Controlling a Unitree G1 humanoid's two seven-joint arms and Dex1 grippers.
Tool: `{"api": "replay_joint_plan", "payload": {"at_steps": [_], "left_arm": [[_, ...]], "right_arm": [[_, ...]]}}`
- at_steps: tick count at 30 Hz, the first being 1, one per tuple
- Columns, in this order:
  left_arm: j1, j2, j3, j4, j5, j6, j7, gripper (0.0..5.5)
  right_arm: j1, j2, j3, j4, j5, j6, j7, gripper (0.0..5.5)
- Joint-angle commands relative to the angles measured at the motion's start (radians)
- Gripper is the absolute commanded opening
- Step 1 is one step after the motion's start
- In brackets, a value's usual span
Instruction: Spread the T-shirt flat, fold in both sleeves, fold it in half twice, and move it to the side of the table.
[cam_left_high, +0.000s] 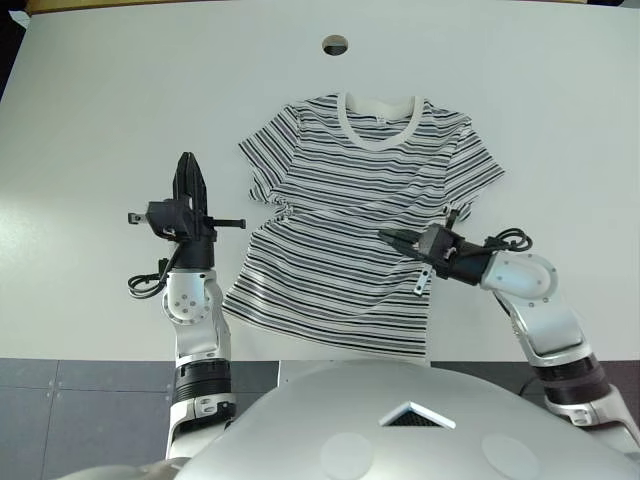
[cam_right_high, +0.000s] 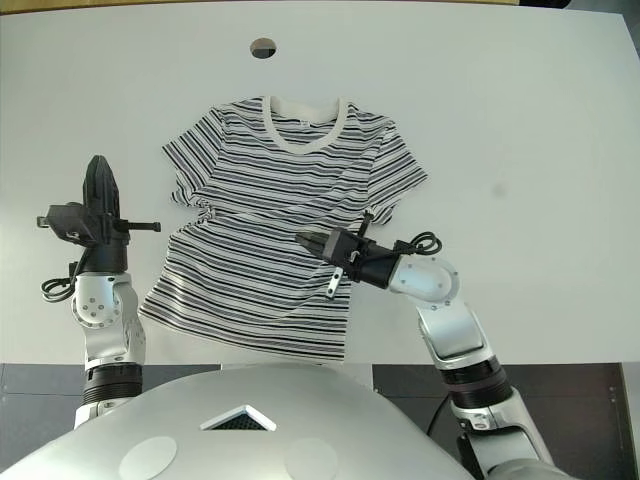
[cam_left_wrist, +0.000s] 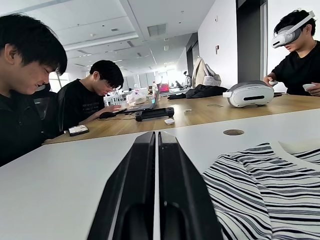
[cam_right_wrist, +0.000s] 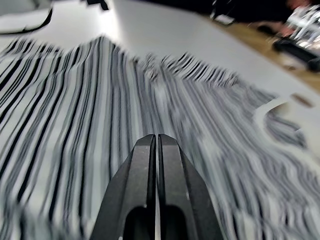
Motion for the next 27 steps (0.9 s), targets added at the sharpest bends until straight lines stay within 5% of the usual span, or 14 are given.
{"api": "replay_joint_plan", "payload": {"at_steps": [1,9,18,27], "left_arm": [[-0.015,0.003,-0.007,0.008,0.012,0.003,0.009,0.14],[-0.019,0.005,-0.010,0.009,0.008,0.005,0.012,0.14],[-0.016,0.004,-0.011,0.001,0.006,0.009,0.012,0.14],[-0.016,0.007,-0.009,0.002,0.003,0.010,0.010,0.14]], "right_arm": [[0.032,-0.076,0.028,-0.010,-0.019,0.012,0.053,0.10],[0.053,-0.212,0.104,0.016,-0.125,0.050,0.126,0.10],[0.117,-0.440,0.066,0.009,-0.142,0.024,0.206,0.10],[0.122,-0.496,0.009,0.037,-0.105,0.005,0.215,0.10]]}}
